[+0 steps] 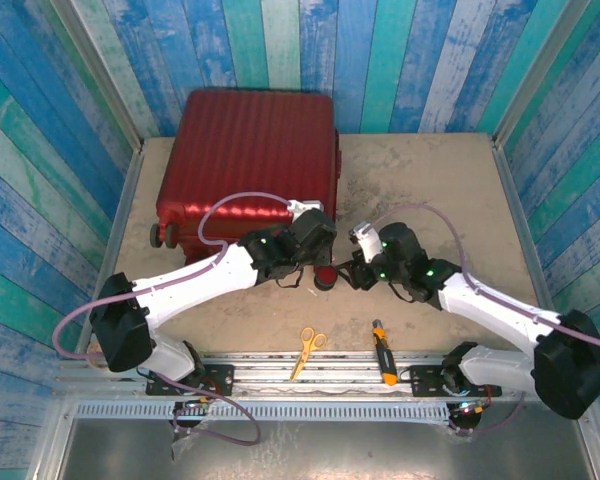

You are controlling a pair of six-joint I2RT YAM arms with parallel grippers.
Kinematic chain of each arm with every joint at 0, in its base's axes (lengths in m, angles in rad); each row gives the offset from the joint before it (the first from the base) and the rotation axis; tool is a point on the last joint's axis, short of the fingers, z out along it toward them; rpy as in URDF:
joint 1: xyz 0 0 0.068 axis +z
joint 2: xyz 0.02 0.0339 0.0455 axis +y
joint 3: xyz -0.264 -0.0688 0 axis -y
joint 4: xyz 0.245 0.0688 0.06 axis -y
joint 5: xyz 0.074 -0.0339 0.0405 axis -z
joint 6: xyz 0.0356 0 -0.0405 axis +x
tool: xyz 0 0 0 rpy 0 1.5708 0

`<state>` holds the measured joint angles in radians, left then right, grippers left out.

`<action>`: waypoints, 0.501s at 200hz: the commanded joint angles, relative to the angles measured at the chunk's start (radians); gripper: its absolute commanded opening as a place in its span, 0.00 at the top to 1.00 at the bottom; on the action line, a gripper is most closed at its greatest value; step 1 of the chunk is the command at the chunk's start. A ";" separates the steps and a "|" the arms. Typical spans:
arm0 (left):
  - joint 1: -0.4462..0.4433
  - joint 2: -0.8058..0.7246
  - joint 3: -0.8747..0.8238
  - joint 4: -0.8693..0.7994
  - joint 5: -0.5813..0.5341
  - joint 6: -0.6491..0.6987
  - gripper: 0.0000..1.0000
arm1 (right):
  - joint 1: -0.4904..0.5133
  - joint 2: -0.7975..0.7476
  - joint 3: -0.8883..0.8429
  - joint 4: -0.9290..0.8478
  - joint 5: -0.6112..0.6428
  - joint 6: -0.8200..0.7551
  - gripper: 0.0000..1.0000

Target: Pack the luggage

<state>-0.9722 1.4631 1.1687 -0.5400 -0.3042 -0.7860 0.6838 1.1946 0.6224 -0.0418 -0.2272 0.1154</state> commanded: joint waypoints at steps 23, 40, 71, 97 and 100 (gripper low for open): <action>0.017 -0.063 -0.033 0.103 0.006 0.077 0.98 | 0.143 0.071 0.006 0.097 0.187 -0.023 0.35; 0.017 -0.077 -0.027 0.112 0.023 0.092 1.00 | 0.176 0.106 0.042 0.088 0.246 -0.023 0.36; 0.017 -0.110 -0.005 0.103 0.036 0.111 1.00 | 0.175 0.152 0.102 0.025 0.467 0.107 0.49; 0.017 -0.152 0.016 0.087 0.025 0.138 1.00 | 0.073 0.134 0.105 -0.014 0.470 0.239 0.58; 0.017 -0.158 0.018 0.085 0.024 0.141 1.00 | 0.054 0.128 0.099 -0.009 0.451 0.250 0.58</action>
<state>-0.9501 1.4258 1.1419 -0.5110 -0.2916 -0.7517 0.8291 1.3415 0.7074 -0.0177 0.1535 0.2249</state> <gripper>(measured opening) 0.505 0.430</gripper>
